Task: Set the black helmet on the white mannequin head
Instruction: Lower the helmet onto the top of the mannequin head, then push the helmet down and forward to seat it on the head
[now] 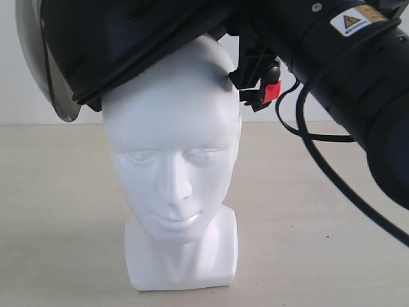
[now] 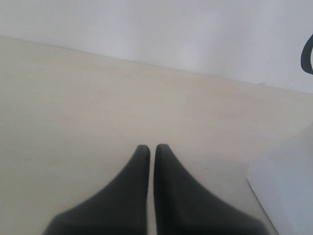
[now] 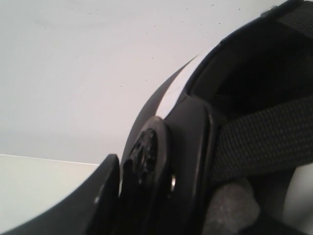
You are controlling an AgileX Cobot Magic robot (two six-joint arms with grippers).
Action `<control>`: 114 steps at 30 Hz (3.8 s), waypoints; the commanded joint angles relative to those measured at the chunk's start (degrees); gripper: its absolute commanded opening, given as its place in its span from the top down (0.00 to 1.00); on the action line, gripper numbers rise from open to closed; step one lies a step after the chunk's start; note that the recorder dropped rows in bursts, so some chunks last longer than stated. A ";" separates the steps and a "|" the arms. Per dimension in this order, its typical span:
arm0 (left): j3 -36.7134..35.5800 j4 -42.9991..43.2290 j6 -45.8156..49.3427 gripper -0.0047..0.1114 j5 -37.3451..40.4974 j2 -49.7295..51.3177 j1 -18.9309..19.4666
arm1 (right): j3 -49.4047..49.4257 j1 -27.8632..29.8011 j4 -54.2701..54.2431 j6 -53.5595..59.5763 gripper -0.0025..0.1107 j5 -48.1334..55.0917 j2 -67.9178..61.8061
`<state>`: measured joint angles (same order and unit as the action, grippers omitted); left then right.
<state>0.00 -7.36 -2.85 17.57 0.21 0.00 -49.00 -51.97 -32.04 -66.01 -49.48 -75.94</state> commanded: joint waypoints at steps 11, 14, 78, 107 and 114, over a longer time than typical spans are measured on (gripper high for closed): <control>0.00 0.34 -0.53 0.92 0.04 -0.21 -0.33 | -0.18 0.09 -0.76 4.45 0.98 1.47 0.88; 0.00 0.34 -0.53 0.92 0.04 -0.21 -0.33 | -0.18 0.09 -1.55 4.70 0.98 1.47 0.96; 0.00 0.34 -0.53 0.92 0.04 -0.21 -0.33 | 4.37 -0.02 0.65 4.77 0.98 13.19 2.72; 0.00 0.34 -0.53 0.92 0.04 -0.21 -0.33 | 14.37 -0.02 -24.08 29.78 0.98 17.38 10.66; 0.00 0.34 -0.53 0.92 0.04 -0.21 -0.33 | 14.37 -0.02 -17.92 30.35 0.80 16.65 11.37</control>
<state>0.00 -7.36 -2.85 17.57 0.21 0.00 -36.55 -52.55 -49.92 -40.97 -33.61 -65.21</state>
